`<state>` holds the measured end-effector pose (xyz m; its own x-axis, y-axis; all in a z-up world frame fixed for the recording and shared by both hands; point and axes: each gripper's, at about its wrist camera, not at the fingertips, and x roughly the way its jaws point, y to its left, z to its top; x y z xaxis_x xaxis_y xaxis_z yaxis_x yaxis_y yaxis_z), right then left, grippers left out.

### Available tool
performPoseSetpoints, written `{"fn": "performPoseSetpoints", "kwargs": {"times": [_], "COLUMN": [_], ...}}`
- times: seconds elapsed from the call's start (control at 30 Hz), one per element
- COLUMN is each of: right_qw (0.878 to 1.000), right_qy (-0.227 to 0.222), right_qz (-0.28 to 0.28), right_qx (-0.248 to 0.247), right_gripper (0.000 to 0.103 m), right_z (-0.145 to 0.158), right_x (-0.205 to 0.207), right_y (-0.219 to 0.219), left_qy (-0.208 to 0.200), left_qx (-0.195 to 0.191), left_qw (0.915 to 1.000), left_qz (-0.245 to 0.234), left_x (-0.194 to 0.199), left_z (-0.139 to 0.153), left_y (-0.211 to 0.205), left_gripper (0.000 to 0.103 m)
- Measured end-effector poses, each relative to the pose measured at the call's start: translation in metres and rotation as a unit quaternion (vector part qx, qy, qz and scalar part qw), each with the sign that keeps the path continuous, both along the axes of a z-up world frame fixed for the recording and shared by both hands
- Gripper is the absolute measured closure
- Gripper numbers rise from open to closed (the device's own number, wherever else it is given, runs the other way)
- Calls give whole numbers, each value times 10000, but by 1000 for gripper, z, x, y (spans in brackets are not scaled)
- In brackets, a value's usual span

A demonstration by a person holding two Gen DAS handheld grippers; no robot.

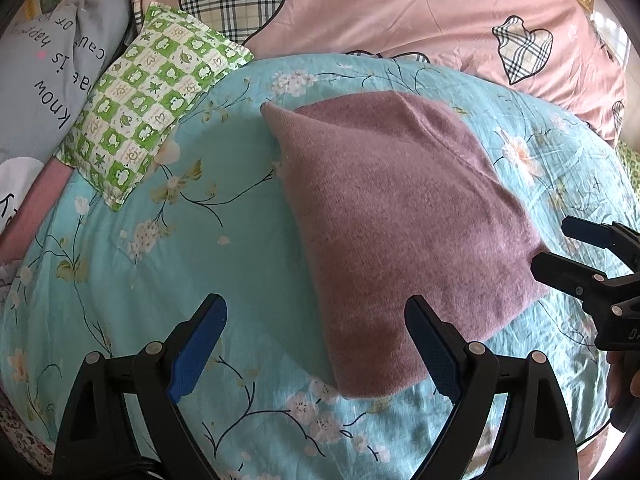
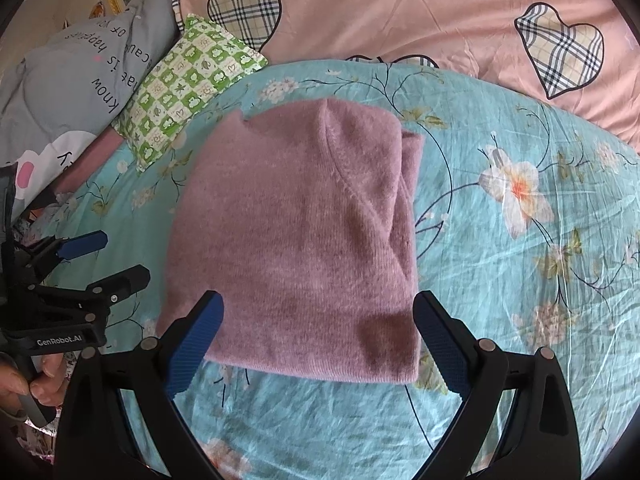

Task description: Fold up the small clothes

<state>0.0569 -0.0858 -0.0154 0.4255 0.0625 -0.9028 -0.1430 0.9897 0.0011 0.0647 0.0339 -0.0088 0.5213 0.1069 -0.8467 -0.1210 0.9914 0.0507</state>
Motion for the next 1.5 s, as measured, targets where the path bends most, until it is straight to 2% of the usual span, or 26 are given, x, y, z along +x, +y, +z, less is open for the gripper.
{"fn": "performPoseSetpoints", "kwargs": {"times": [1.5], "right_qw": [9999], "right_qy": [-69], "right_qz": [-31], "right_qx": [129], "right_gripper": [7], "right_z": [2], "right_x": [15], "right_y": [0], "left_qy": [-49], "left_qx": [65], "left_qw": [10000], "left_qz": [-13], "left_x": [20], "left_z": [3], "left_y": [0], "left_gripper": [12]}}
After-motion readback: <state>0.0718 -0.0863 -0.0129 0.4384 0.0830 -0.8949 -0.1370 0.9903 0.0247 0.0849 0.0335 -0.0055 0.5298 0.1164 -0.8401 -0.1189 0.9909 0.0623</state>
